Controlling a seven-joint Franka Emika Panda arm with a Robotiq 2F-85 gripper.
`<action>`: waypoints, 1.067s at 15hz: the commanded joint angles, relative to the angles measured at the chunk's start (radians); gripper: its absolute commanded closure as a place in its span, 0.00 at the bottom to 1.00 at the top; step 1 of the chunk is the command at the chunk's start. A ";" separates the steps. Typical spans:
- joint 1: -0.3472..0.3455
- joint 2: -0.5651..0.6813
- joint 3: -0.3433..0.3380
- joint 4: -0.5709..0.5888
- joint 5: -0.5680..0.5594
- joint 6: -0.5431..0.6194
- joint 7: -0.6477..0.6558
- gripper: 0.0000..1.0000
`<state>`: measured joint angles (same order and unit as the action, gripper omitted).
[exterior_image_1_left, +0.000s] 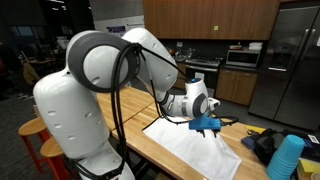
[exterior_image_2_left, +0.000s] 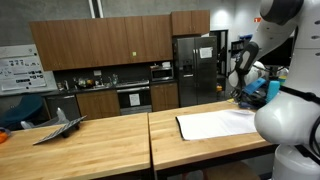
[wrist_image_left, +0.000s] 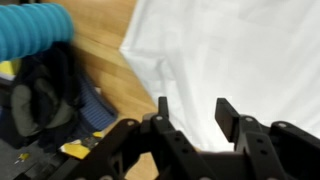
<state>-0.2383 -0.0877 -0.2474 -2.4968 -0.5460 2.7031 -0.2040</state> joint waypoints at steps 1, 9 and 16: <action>0.151 0.016 -0.058 -0.073 0.290 0.021 -0.149 0.16; 0.132 0.017 -0.078 -0.014 0.790 -0.156 -0.316 0.00; 0.057 0.096 -0.061 0.071 0.715 -0.147 -0.437 0.00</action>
<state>-0.1593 -0.0446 -0.3351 -2.4663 0.2068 2.5178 -0.5678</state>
